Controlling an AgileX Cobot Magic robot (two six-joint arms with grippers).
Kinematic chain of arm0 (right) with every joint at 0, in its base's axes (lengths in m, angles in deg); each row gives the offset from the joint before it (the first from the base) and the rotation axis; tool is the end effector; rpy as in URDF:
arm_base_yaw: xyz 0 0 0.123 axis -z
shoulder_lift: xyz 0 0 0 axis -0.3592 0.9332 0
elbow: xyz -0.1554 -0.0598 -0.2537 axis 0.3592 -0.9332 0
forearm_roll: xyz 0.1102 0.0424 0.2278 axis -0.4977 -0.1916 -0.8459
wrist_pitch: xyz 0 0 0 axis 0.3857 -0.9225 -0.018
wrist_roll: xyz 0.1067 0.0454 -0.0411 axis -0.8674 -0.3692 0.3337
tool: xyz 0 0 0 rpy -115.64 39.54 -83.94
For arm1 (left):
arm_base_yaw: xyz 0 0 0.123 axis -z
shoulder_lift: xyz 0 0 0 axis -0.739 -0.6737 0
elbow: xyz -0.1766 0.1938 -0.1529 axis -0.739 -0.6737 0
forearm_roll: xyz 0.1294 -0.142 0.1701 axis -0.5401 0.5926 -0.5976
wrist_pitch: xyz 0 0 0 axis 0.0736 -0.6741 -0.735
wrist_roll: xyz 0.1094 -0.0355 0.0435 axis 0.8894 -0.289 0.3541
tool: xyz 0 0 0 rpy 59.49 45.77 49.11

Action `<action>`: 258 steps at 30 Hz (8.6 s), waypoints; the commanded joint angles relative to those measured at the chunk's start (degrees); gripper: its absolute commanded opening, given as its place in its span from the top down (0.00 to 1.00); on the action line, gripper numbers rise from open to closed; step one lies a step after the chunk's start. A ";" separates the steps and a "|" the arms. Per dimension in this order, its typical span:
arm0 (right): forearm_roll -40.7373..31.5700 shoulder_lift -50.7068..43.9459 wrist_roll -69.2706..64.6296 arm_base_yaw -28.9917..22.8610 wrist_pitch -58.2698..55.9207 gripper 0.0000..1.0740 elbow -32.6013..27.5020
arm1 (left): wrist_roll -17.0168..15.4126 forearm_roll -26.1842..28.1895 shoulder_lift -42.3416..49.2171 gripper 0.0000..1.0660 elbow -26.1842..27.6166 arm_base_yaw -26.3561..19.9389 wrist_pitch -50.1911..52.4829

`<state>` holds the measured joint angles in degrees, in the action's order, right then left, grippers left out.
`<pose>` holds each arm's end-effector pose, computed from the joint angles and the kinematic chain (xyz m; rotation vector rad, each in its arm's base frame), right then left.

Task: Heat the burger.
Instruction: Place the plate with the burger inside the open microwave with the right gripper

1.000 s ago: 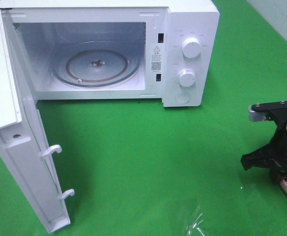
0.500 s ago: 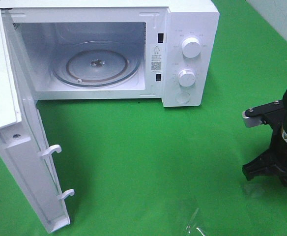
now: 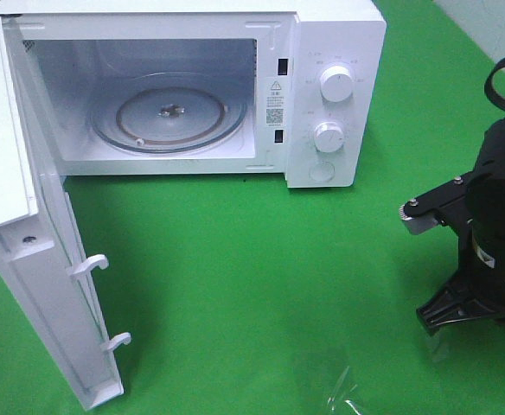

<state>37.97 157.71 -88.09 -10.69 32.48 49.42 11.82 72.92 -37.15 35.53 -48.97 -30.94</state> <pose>0.2296 0.0820 0.1254 -0.4913 2.8727 -0.5799 0.0057 -0.0120 0.2703 -0.0158 2.0246 -0.1202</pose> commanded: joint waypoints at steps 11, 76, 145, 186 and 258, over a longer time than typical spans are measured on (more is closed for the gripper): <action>4.53 -8.19 -2.12 -11.57 -10.83 1.00 -1.03 | 0.34 0.11 0.80 0.06 -0.06 -0.11 0.06; 13.64 -16.33 20.05 -49.62 -7.05 1.00 -5.61 | 0.00 -0.11 0.17 0.06 -0.06 1.55 0.11; -10.49 -16.16 85.71 -22.92 31.46 1.00 -2.92 | 0.00 -0.11 0.17 0.06 -0.06 1.55 0.11; -33.98 5.16 118.43 -14.84 16.27 1.00 25.44 | 0.00 -0.17 0.17 0.06 -0.06 1.55 0.11; -29.28 38.56 107.20 -8.14 5.73 1.00 74.37 | 0.00 -0.11 0.17 0.06 -0.06 1.43 0.11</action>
<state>7.78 196.85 19.11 -19.05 35.74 122.58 11.82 72.69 -37.15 35.53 -47.71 -30.94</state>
